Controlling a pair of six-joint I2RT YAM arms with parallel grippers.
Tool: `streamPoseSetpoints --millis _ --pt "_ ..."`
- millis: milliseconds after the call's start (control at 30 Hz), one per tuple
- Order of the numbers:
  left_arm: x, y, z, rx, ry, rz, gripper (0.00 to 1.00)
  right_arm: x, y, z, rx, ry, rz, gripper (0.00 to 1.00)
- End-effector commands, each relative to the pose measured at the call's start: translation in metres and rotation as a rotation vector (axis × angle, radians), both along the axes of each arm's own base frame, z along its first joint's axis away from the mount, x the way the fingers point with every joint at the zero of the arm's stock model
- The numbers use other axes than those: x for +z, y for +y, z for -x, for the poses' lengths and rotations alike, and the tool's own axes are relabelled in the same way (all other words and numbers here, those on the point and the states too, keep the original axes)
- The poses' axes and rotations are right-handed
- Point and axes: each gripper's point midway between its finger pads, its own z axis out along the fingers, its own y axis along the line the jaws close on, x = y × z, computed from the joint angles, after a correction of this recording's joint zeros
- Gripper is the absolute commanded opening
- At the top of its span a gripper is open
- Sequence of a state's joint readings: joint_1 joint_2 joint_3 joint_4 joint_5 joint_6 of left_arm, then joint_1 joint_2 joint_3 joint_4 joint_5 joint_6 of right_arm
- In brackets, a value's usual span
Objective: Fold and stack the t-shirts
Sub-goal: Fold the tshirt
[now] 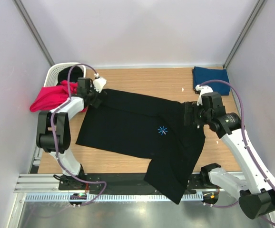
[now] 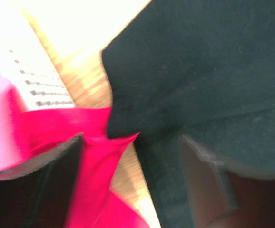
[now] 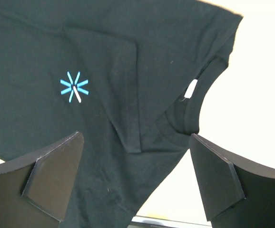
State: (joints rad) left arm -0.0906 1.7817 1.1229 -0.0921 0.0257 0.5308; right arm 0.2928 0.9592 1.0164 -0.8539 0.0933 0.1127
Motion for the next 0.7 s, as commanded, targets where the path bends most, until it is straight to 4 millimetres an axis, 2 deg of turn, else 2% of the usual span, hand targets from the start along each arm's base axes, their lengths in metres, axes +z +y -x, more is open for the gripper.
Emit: streamPoseSetpoints --millis 0,33,100,167,233,267,300,333,400,433,467,500,533,567,600,633,667 --pt "0.071 -0.01 -0.01 0.002 -0.135 0.095 0.9 0.025 -0.001 -0.017 -0.051 -0.072 -0.009 1.0" --pt "0.091 -0.014 -0.012 0.02 -0.172 0.136 0.99 0.024 -0.002 -0.022 -0.095 -0.069 -0.023 0.99" --pt "0.112 -0.022 -0.015 0.041 -0.205 0.192 1.0 0.014 0.004 -0.036 -0.122 -0.038 -0.04 0.99" --pt "0.138 -0.034 -0.019 0.088 -0.241 0.313 1.0 0.009 0.004 -0.053 -0.227 -0.051 -0.08 1.0" --pt "0.149 -0.052 -0.02 0.105 -0.24 0.41 1.0 -0.003 0.005 -0.067 -0.285 -0.04 -0.095 1.0" --pt "0.148 -0.06 -0.022 0.15 -0.216 0.495 1.0 -0.004 0.005 -0.077 -0.332 -0.068 -0.121 1.0" --pt "0.157 -0.072 -0.025 0.152 -0.222 0.534 1.0 -0.014 0.006 -0.084 -0.358 -0.056 -0.119 1.0" --pt "0.157 -0.074 -0.029 0.211 -0.217 0.577 1.0 -0.016 0.005 -0.09 -0.391 -0.062 -0.128 0.99" --pt "0.151 -0.094 -0.033 0.256 -0.169 0.679 0.98 -0.022 -0.001 -0.102 -0.494 -0.079 -0.146 1.0" --pt "0.148 -0.099 -0.034 0.274 -0.156 0.705 0.97 -0.036 -0.002 -0.107 -0.525 -0.052 -0.13 0.99" --pt "0.145 -0.104 -0.035 0.285 -0.145 0.726 0.95 -0.039 -0.004 -0.112 -0.547 -0.05 -0.134 0.96" --pt "0.14 -0.115 -0.036 0.289 -0.129 0.736 0.9 -0.044 -0.011 -0.115 -0.603 -0.049 -0.118 0.93" --pt "0.131 -0.119 -0.041 0.325 -0.113 0.747 0.87 -0.061 -0.014 -0.117 -0.63 -0.011 -0.087 0.92" --pt "0.123 -0.123 -0.043 0.341 -0.097 0.747 0.82 -0.067 -0.019 -0.121 -0.648 -0.004 -0.078 0.9" --pt "0.115 -0.132 -0.042 0.348 -0.079 0.742 0.73 -0.076 -0.022 -0.124 -0.66 0.011 -0.061 0.87" --pt "0.101 -0.135 -0.046 0.397 -0.054 0.753 0.68 -0.089 -0.024 -0.128 -0.67 0.031 -0.051 0.84" --pt "0.094 -0.133 -0.048 0.438 -0.055 0.743 0.59 -0.096 -0.03 -0.131 -0.688 0.043 -0.048 0.78"
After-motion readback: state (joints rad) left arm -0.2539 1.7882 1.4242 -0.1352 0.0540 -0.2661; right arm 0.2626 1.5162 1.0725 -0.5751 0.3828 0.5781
